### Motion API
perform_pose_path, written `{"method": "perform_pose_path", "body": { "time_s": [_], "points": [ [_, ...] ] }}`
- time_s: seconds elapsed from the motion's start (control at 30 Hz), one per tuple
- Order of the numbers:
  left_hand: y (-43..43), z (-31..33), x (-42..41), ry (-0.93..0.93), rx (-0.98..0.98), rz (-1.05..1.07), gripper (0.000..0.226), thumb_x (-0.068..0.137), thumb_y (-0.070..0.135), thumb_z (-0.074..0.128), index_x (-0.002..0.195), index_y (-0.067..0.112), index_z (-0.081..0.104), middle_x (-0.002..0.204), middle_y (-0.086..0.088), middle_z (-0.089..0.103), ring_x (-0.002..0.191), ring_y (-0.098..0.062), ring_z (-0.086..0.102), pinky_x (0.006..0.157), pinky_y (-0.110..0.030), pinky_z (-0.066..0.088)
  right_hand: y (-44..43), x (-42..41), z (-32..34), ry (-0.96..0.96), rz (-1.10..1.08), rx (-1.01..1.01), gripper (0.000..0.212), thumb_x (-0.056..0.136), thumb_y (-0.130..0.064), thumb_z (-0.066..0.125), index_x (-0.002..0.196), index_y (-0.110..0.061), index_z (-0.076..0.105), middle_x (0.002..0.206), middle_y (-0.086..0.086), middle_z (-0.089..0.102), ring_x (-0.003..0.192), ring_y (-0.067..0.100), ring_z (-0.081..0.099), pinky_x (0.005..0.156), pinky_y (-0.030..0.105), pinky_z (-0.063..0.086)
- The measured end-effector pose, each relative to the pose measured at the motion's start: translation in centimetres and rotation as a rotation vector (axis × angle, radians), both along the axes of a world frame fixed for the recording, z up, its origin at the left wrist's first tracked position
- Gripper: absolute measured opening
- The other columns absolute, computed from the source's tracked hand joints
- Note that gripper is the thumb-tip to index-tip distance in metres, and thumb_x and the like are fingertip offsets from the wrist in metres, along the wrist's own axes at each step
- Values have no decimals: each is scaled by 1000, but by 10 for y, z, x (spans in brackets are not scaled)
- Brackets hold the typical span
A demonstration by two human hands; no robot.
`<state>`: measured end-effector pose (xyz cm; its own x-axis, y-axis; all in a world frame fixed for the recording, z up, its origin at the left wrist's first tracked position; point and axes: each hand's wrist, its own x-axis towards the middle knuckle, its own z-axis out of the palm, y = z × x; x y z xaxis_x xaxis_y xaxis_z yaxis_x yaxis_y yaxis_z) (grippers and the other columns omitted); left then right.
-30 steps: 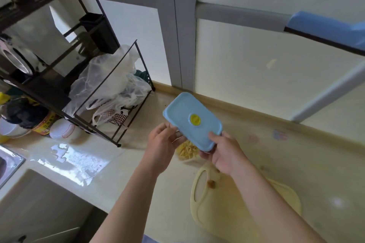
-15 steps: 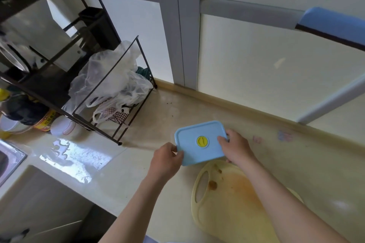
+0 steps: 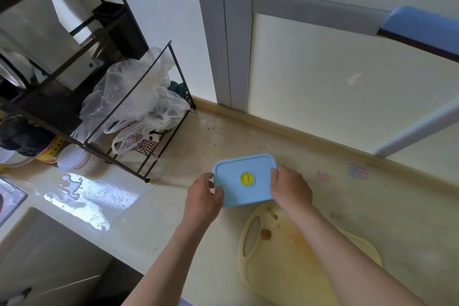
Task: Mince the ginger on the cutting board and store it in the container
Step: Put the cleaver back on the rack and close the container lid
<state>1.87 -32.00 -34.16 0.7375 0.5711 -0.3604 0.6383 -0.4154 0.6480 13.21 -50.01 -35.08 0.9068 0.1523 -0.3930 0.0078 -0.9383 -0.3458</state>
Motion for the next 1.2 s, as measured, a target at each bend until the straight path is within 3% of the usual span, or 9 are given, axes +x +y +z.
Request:
{"method": "perform_pose_path", "body": {
  "time_s": [0.23,0.37,0.47,0.57,0.7,0.8,0.93,1.03,1.2],
  "points": [
    [3,-4,5,13,39,-9,39,94,20,56,132,11,56,102,2,62,96,-22,63,79,-39,56,6,5,6,-7,113,-47,46,111,-44,20,149,-28,40,126,12,66,112,37,63,82,40,44],
    [-1,-3,10,4,189,-164,65,93,17,49,154,13,25,144,-10,41,127,-33,46,102,-41,42,4,10,7,-8,139,-51,42,111,-43,20,139,-24,44,118,14,69,106,39,65,77,38,41],
    [-7,-3,20,67,429,-475,77,97,42,40,159,13,5,165,-15,7,151,-34,12,120,-43,23,3,14,5,5,157,-49,39,111,-42,20,132,-19,45,115,17,69,104,41,64,77,40,42],
    [-12,-8,28,182,523,-674,95,93,73,26,158,14,-10,166,-14,-15,153,-34,-12,125,-50,5,4,17,4,33,181,-66,38,111,-42,20,130,-18,43,117,18,68,106,41,64,77,40,41],
    [-9,-15,37,215,614,-750,108,84,85,8,159,9,-6,166,-17,-9,152,-39,-8,123,-53,3,4,20,8,39,228,-124,39,112,-41,20,134,-17,42,122,17,67,110,40,64,81,42,46],
    [-7,-16,38,210,640,-773,117,79,89,-3,159,4,4,166,-20,3,152,-43,3,122,-55,9,9,20,8,-87,352,-170,50,111,-40,25,156,-18,26,143,12,54,124,37,57,90,46,50],
    [-7,-20,38,207,633,-788,119,79,91,-1,158,3,14,164,-22,15,150,-44,14,120,-58,15,11,20,-6,-138,518,-76,69,106,-49,26,166,-15,16,170,10,24,153,33,31,113,50,42],
    [-8,-22,37,196,620,-778,118,81,90,5,155,1,27,158,-23,29,143,-46,28,116,-60,26,8,17,-15,-114,504,-40,80,97,-54,13,164,-11,23,170,13,25,153,37,31,112,54,43],
    [-8,-29,36,146,626,-780,115,82,89,15,149,-1,39,150,-24,41,132,-46,39,107,-61,36,6,23,-24,-63,516,11,77,101,-55,20,166,-14,11,174,11,8,156,34,23,114,52,42]
  ]
}}
